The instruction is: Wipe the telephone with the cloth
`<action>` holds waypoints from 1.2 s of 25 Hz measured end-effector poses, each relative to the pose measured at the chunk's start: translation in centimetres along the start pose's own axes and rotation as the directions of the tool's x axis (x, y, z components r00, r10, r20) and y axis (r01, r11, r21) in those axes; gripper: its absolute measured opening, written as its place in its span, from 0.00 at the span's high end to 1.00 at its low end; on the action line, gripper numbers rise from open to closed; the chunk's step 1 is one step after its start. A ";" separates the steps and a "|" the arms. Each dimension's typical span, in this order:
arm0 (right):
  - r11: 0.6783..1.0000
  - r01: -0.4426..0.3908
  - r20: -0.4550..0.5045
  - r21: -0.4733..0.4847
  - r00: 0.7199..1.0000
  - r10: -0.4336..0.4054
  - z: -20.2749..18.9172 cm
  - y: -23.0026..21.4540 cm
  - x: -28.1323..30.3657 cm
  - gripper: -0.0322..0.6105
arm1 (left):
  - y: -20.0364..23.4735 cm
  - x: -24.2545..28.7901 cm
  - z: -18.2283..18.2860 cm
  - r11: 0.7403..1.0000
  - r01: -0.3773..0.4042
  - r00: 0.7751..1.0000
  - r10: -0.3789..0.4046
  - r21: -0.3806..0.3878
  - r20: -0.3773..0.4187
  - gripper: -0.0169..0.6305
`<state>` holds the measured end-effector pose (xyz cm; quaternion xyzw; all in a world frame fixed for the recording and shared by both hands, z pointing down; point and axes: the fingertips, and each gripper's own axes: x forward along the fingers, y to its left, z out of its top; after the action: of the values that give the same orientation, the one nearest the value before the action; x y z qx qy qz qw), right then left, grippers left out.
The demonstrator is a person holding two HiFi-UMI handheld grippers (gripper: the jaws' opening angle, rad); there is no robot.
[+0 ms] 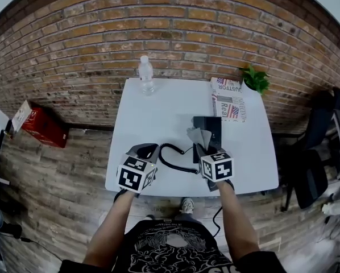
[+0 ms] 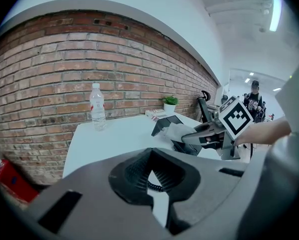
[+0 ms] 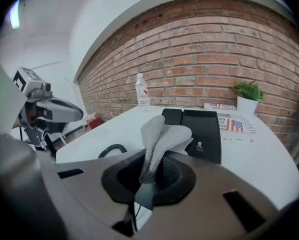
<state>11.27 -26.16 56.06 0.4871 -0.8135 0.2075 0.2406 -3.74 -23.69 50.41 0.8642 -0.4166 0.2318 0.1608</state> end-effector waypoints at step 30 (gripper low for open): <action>0.998 0.013 -0.087 0.057 0.996 -0.008 -6.8 2.5 -2.5 0.95 | -3.1 0.3 -1.5 0.995 0.099 0.995 -0.099 0.012 -0.004 0.97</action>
<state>11.35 -19.41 59.74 0.4887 -0.7934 0.2506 0.2625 -1.46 -21.30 51.59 0.8844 -0.3715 0.2276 0.1676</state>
